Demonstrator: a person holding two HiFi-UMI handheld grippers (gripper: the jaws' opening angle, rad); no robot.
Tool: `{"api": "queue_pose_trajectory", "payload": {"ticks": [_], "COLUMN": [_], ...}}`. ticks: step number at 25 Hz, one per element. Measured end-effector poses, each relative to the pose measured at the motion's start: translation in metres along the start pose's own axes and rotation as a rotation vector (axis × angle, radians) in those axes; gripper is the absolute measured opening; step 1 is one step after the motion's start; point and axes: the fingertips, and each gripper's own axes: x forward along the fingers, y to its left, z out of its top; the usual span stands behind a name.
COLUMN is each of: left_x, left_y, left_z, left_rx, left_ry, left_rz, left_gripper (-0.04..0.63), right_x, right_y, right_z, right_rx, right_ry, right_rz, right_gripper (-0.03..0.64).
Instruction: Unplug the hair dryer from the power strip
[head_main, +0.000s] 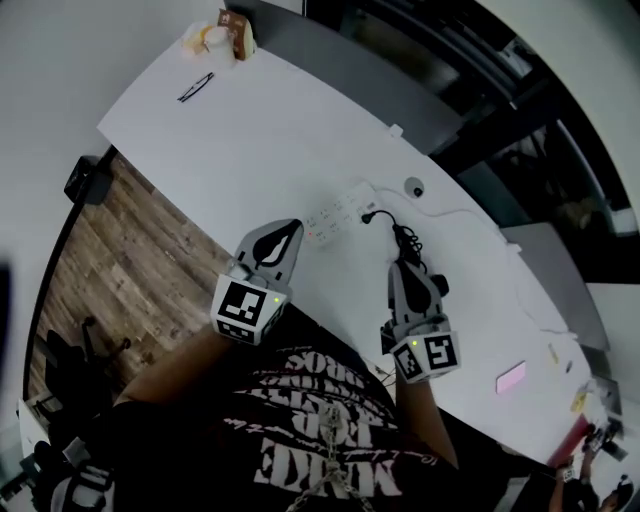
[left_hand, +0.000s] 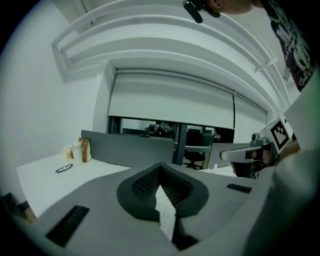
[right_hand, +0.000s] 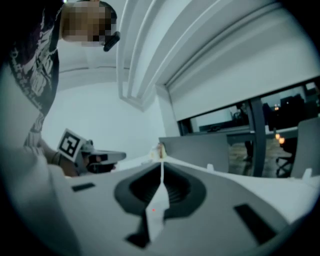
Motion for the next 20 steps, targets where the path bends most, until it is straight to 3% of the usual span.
{"api": "queue_pose_trajectory", "payload": {"ticks": [7,12,17,18,20], "left_x": [0.008,0.04,0.089,0.1,0.115], "left_y": [-0.006,-0.017,-0.009,-0.007,-0.002], "left_z": [-0.04,-0.076,-0.122,-0.128,-0.141], "left_rx": [-0.008,-0.06,-0.059,-0.055,-0.065], "left_ry": [0.106,0.177,0.266,0.274,0.295], "left_rz": [0.037,-0.083,-0.123,-0.139,-0.164], "left_gripper": [0.026,0.026,0.025,0.026,0.026], "right_x": [0.023,0.057,0.102,0.108,0.118], "right_y": [-0.019,-0.042,-0.08,-0.089,-0.102], "right_z": [-0.048,-0.087,-0.134,-0.143,-0.159], "right_rx": [0.086,0.128,0.27,0.287,0.32], "right_ry": [0.106,0.198,0.279,0.297,0.347], "right_rz": [0.083,0.074,0.04,0.012,-0.03], "right_gripper": [0.035,0.037,0.04,0.053,0.174]}}
